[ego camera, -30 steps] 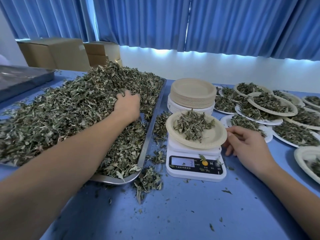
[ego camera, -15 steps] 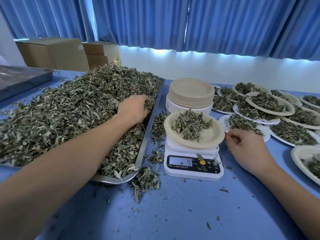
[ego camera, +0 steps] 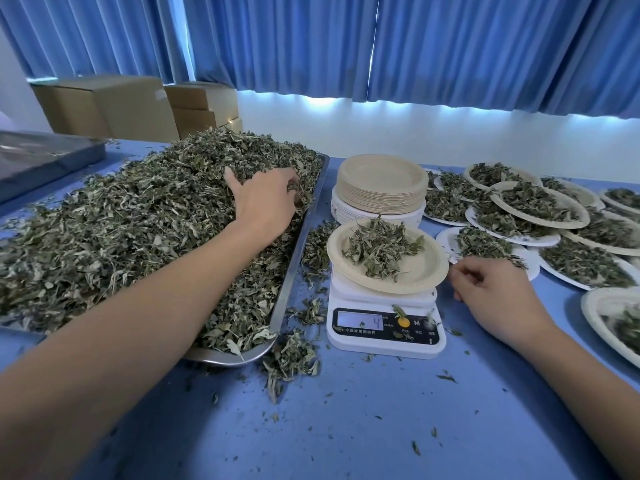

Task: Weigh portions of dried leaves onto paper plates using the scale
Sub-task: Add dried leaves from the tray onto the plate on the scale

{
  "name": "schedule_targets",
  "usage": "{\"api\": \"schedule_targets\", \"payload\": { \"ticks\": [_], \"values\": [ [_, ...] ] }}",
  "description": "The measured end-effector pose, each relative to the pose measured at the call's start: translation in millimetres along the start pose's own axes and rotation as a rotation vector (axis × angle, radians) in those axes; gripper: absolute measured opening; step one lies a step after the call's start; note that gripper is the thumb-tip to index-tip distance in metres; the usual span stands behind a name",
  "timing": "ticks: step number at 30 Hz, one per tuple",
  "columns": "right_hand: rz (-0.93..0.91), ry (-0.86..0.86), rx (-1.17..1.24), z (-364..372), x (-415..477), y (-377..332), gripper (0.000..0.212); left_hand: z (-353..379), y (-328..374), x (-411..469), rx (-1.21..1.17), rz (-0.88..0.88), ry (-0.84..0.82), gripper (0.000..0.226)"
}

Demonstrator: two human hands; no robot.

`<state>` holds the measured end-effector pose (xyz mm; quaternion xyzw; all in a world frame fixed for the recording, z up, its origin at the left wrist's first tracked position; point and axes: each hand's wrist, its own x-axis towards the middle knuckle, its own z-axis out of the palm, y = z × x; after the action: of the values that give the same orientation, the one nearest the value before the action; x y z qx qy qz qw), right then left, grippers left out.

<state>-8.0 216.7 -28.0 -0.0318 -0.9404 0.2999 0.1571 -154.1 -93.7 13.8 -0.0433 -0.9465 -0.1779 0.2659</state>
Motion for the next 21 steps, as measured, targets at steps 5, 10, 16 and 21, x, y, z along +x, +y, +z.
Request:
{"api": "schedule_targets", "payload": {
  "ticks": [5, 10, 16, 21],
  "values": [
    [-0.003, -0.006, 0.012, -0.1, -0.6, -0.6, 0.036, 0.9, -0.4, -2.3, -0.262, 0.058, -0.028, 0.031],
    [-0.005, -0.010, 0.024, -0.7, -0.8, -0.6, 0.037, -0.5, 2.1, 2.9, -0.286, -0.020, 0.052, 0.029],
    [-0.006, -0.011, 0.035, -0.5, -0.4, 1.1, 0.034, -8.4, 1.5, 5.0, -0.389, -0.073, 0.062, 0.025],
    [-0.002, -0.005, 0.033, 0.5, -0.3, 1.7, 0.033, -22.7, 11.5, 14.7, -0.525, -0.089, 0.177, 0.026]
  ]
}}
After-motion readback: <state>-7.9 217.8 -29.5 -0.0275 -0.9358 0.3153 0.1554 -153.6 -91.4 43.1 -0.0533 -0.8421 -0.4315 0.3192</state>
